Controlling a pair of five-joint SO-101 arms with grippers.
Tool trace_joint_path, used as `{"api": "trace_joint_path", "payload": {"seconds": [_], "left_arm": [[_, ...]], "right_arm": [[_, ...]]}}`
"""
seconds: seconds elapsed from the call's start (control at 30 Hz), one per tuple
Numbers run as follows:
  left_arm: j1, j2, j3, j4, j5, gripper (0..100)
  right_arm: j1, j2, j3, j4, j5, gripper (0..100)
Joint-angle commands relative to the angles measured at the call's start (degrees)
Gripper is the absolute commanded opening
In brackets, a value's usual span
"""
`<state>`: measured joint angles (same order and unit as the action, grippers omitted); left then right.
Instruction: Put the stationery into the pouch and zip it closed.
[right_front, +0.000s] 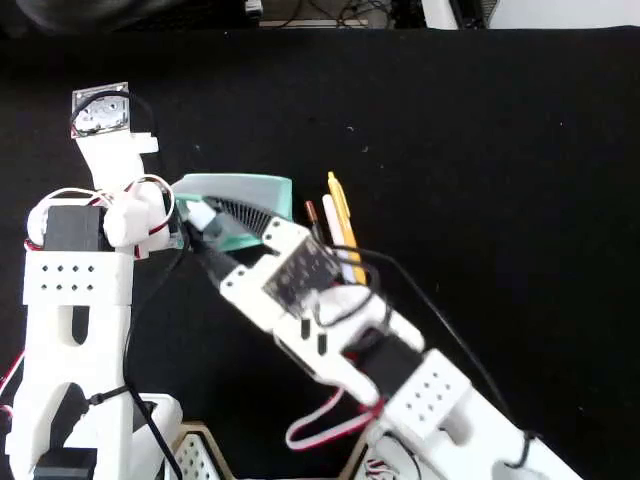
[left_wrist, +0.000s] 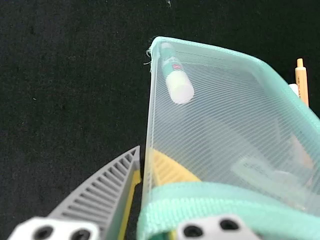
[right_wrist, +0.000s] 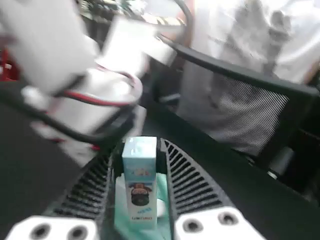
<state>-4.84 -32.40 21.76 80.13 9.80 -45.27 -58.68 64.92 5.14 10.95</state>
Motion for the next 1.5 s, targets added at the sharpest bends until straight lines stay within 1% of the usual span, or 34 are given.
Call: {"api": "trace_joint_path", "payload": {"seconds": [0.0, 0.17, 0.4, 0.5, 0.57, 0.63, 0.7, 0.77, 0.93, 1.07, 1.17, 1.27, 1.4, 1.47], "left_arm": [[-0.9, 0.4, 0.0, -0.3, -0.2, 3], [-0.9, 0.4, 0.0, -0.3, -0.2, 3], [-0.9, 0.4, 0.0, -0.3, -0.2, 3], [-0.9, 0.4, 0.0, -0.3, -0.2, 3], [-0.9, 0.4, 0.0, -0.3, -0.2, 3], [-0.9, 0.4, 0.0, -0.3, -0.2, 3], [-0.9, 0.4, 0.0, -0.3, -0.2, 3], [-0.9, 0.4, 0.0, -0.3, -0.2, 3], [-0.9, 0.4, 0.0, -0.3, -0.2, 3], [-0.9, 0.4, 0.1, -0.3, -0.2, 3], [-0.9, 0.4, 0.1, -0.3, -0.2, 3], [-0.9, 0.4, 0.0, -0.3, -0.2, 3], [-0.9, 0.4, 0.0, -0.3, -0.2, 3], [-0.9, 0.4, 0.0, -0.3, -0.2, 3]], "right_arm": [[3.3, 3.8, -0.1, -4.3, 0.3, 1.2], [4.5, 6.9, -0.1, -8.7, 0.3, 1.2], [4.0, 8.3, 0.4, -8.3, 0.3, 1.3], [3.5, 8.1, -1.3, -1.8, 0.3, 1.5], [2.3, 8.3, -5.2, 6.5, 0.5, 3.1], [0.9, 8.2, -10.3, 15.4, 1.9, 10.7], [-0.2, 8.0, -14.6, 22.2, 2.2, 19.7], [-1.5, 8.0, -17.9, 26.7, 2.3, 23.7], [-5.5, 8.0, -21.1, 30.6, 2.3, 21.1], [-5.5, 7.3, -22.0, 30.8, 2.3, 21.2], [-3.1, 3.4, -22.3, 30.8, 2.3, 21.2], [2.3, -3.7, -22.7, 31.0, 2.3, 21.2], [14.9, -10.6, -26.2, 36.4, 1.6, 21.1], [22.0, -10.2, -27.5, 39.3, -1.6, 19.8]]}}
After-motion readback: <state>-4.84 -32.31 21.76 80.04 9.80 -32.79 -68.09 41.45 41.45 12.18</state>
